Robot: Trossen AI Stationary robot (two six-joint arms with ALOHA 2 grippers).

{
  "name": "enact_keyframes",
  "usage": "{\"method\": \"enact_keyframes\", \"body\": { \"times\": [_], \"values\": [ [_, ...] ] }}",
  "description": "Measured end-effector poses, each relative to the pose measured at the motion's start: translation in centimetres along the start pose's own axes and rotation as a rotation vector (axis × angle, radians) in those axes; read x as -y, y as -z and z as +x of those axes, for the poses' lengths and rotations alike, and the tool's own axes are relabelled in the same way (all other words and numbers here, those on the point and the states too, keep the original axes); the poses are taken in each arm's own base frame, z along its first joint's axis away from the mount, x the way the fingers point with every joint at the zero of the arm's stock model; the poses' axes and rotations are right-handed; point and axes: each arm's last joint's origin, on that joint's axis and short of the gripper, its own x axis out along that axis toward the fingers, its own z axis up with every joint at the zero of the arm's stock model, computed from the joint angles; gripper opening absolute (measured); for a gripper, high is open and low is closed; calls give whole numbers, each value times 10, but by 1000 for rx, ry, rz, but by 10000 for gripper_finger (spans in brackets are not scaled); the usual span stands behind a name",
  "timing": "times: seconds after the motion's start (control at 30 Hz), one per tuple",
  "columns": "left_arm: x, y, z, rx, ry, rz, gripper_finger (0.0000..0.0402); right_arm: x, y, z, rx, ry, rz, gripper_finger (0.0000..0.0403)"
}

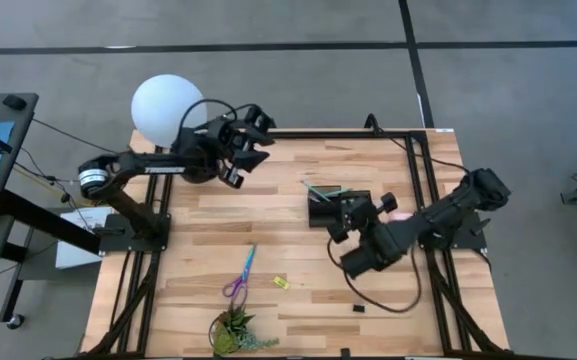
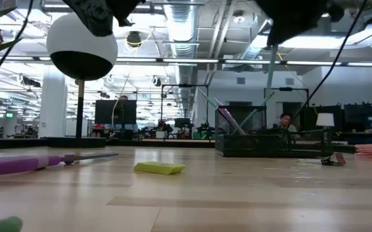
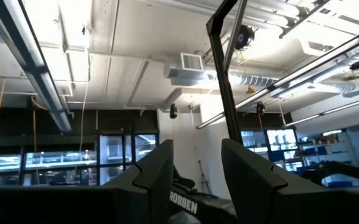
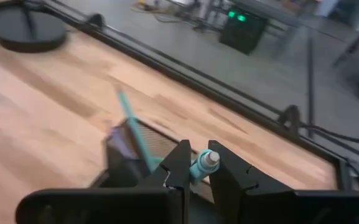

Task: Pick and place office supplies into organizer
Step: Put the blue pen into the black desk organizer

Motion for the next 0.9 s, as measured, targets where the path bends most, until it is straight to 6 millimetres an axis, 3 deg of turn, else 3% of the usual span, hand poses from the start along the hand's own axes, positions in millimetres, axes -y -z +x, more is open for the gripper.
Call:
{"method": "enact_keyframes", "body": {
  "times": [0.27,0.53,0.9],
  "values": [
    [2,-6,1,-10,2,36,132,0,-15,37,-28,80,30,37],
    [1,-4,1,-31,-7,48,132,-16,-27,52,-45,-9,34,37],
    [1,-4,1,-32,-9,22,132,-31,-16,81,-140,31,19,39]
  ]
}}
